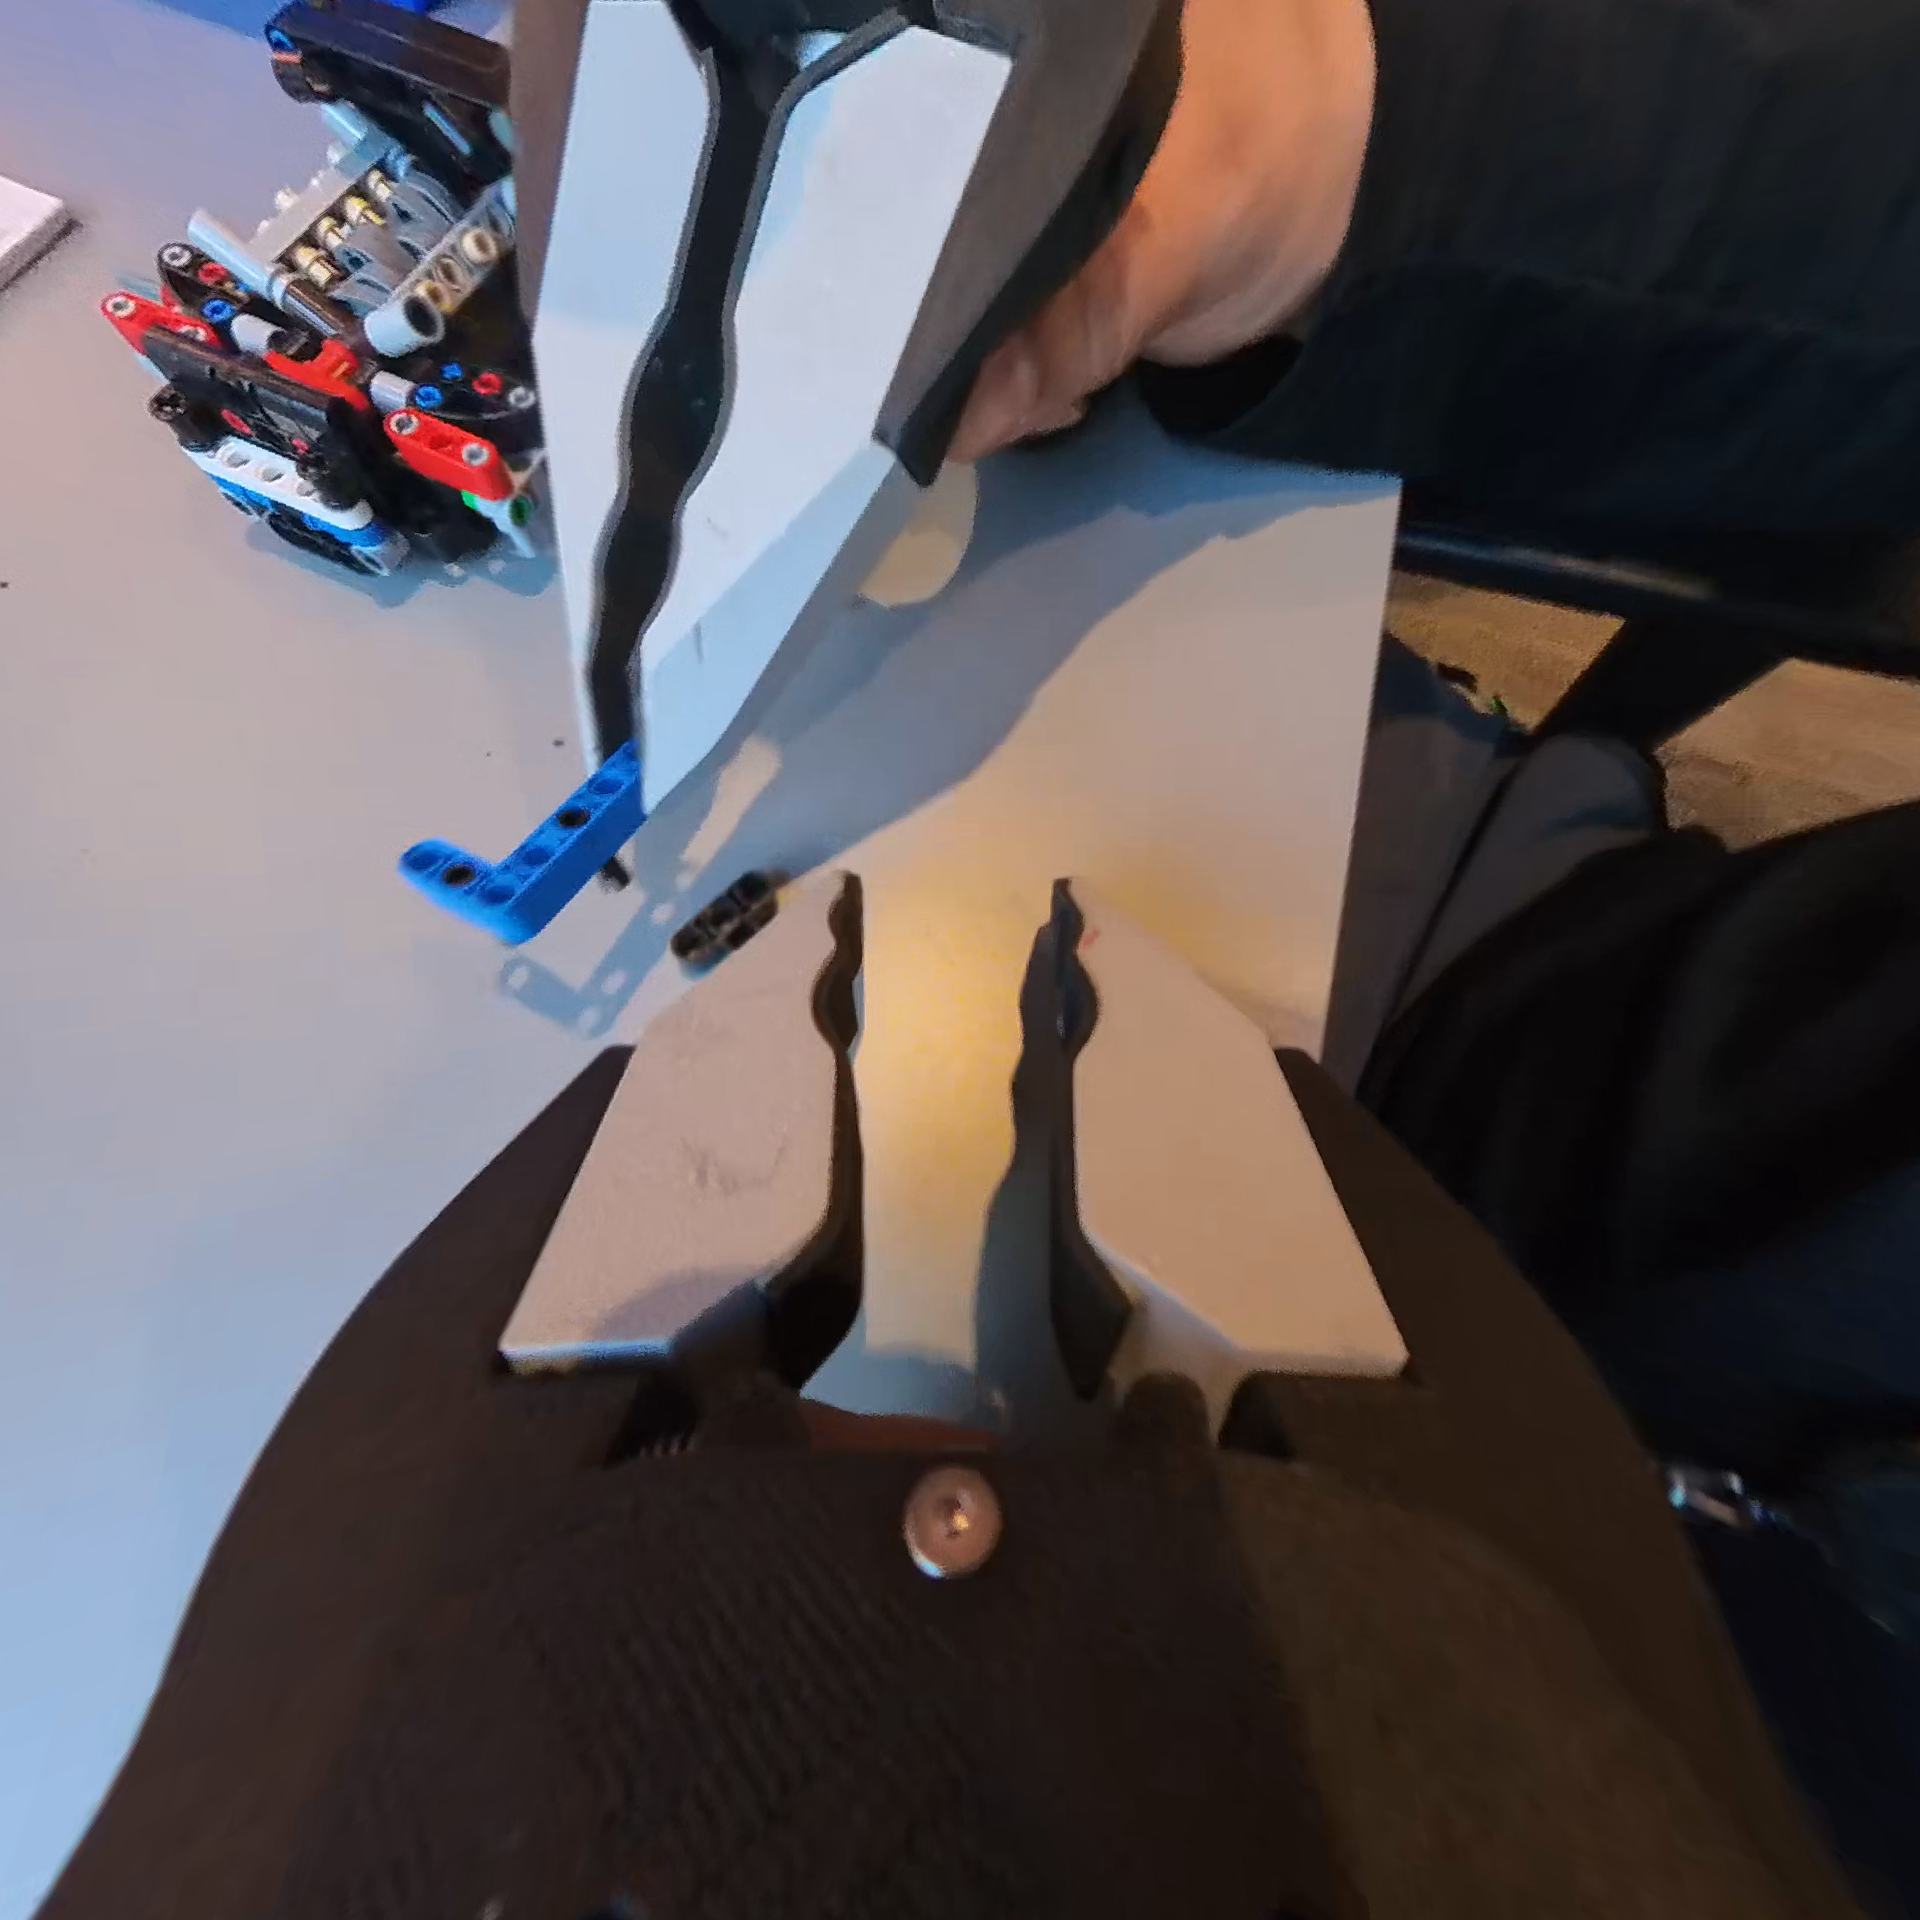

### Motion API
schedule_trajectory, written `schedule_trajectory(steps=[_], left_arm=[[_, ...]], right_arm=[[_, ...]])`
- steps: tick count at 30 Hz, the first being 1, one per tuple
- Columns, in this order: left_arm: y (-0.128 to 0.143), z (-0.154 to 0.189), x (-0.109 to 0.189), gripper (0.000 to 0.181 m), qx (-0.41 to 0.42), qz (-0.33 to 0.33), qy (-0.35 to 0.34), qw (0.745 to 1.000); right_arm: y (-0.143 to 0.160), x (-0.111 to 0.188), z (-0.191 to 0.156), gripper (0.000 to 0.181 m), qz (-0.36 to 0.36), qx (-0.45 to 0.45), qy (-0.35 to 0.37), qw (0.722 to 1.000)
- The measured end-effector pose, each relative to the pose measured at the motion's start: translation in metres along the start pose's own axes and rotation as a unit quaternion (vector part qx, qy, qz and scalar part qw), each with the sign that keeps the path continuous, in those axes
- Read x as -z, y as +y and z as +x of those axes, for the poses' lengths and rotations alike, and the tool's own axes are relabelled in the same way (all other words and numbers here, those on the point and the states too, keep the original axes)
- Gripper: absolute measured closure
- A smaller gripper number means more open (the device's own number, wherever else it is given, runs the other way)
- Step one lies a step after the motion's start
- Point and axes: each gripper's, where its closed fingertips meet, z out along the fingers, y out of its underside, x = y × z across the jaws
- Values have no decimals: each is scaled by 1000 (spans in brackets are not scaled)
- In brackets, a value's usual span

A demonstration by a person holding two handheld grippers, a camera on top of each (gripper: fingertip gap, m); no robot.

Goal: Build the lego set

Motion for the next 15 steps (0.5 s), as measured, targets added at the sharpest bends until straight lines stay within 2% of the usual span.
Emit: schedule_trajectory(steps=[3,5,7,15], left_arm=[[1,-18,24,150,-40,2,-49,998],[-8,-40,42,156,-50,23,-87,995],[-18,-53,53,158,-57,45,-97,993],[-18,-51,33,158,-143,21,-50,988]], right_arm=[[8,4,-3,177,-14,3,12,1000],[12,4,-5,177,-20,5,20,1000],[14,3,-7,177,-26,12,26,999],[16,-1,-7,177,-36,16,59,997]])
